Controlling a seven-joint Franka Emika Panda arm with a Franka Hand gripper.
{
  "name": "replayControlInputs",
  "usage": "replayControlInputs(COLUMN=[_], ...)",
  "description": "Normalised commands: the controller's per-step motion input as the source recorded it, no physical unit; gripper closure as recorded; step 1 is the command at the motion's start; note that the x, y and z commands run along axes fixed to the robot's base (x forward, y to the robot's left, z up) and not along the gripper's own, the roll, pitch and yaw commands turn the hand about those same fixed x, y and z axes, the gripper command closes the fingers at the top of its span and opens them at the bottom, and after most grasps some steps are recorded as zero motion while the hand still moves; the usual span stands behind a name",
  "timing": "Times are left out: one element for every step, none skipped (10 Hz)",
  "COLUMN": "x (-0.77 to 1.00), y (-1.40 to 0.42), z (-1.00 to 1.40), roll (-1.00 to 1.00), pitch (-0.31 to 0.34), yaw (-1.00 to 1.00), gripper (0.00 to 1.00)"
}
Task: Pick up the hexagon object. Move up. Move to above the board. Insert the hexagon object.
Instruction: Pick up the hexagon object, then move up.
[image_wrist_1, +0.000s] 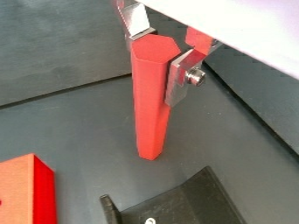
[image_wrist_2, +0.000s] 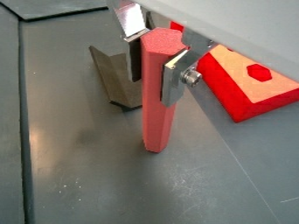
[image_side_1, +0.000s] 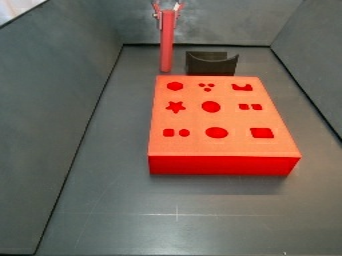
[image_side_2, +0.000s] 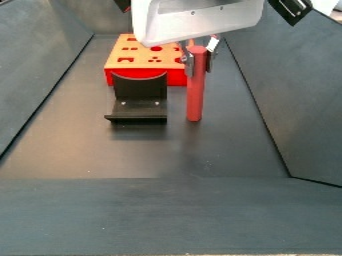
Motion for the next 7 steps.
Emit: replayControlInputs(x=[0.00, 0.00, 0.00, 0.00, -0.07, -0.08, -0.05], y=[0.00, 0.00, 0.00, 0.00, -0.05, -0.04, -0.02], z=[0.00, 0.00, 0.00, 0.83, 0.82, 0.75, 0.50], roll=[0.00, 0.00, 0.00, 0.00, -0.01, 0.00, 0.01], pitch=[0.000, 0.000, 0.000, 0.000, 0.014, 0.009, 0.000], yaw=[0.00, 0.00, 0.00, 0.00, 0.01, 0.01, 0.01], gripper=[1.00, 1.00, 1.00, 1.00, 1.00, 1.00, 1.00])
